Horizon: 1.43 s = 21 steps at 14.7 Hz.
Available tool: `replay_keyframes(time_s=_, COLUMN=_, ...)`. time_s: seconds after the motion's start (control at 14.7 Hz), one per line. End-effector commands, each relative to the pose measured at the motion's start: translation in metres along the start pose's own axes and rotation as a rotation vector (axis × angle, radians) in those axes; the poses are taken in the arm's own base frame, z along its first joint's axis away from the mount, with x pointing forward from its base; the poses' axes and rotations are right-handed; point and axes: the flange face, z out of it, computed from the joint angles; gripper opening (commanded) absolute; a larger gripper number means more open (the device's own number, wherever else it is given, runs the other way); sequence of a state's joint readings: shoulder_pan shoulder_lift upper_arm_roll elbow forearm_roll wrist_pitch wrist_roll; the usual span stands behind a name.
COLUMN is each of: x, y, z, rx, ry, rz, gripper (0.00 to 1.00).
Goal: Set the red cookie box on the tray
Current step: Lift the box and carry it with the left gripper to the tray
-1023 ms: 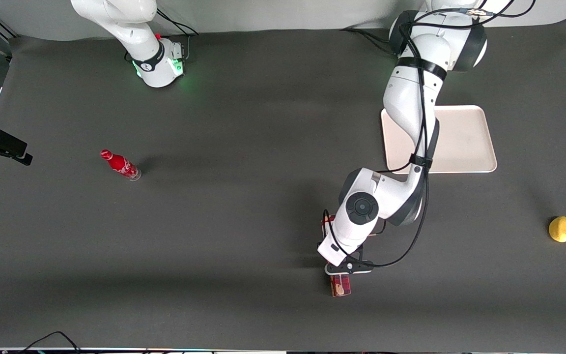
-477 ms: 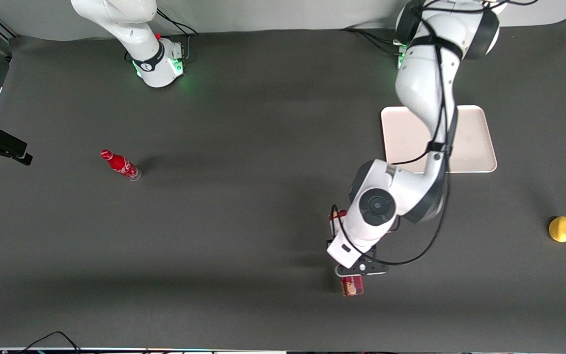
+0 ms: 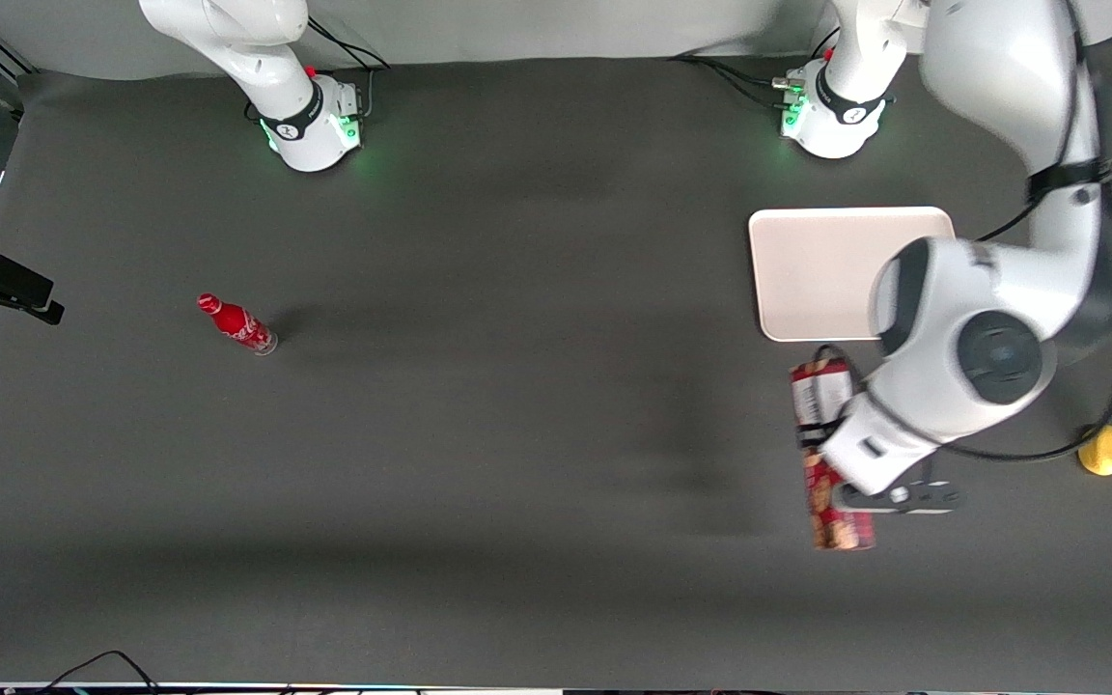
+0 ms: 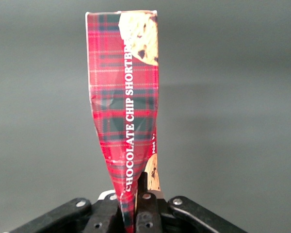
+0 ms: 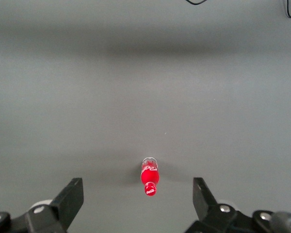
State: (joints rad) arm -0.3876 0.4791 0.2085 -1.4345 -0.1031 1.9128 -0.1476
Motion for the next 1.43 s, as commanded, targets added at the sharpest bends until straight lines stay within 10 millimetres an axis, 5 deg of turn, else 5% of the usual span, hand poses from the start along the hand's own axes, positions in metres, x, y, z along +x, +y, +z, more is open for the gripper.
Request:
replay_keyframes(time_s=0.0, x=-0.076, y=-0.091, z=-0.019, rx=0.028, ry=-0.064, rz=0.032, gripper=0.00)
replay_keyframes(time_s=0.34, x=-0.143, y=-0.202, z=-0.011, rx=0.013, ry=-0.082, rz=0.032, gripper=0.00)
replay_keyframes(time_s=0.55, x=-0.186, y=-0.272, z=0.011, rx=-0.022, ry=-0.062, rz=0.064, gripper=0.00)
replay_keyframes(time_s=0.82, x=-0.264, y=-0.300, z=0.050, rx=-0.068, ry=-0.002, rz=0.025, gripper=0.00)
replay_keyframes(time_s=1.36, x=-0.341, y=-0.305, z=0.134, rx=-0.052, ry=0.075, rz=0.004, gripper=0.00)
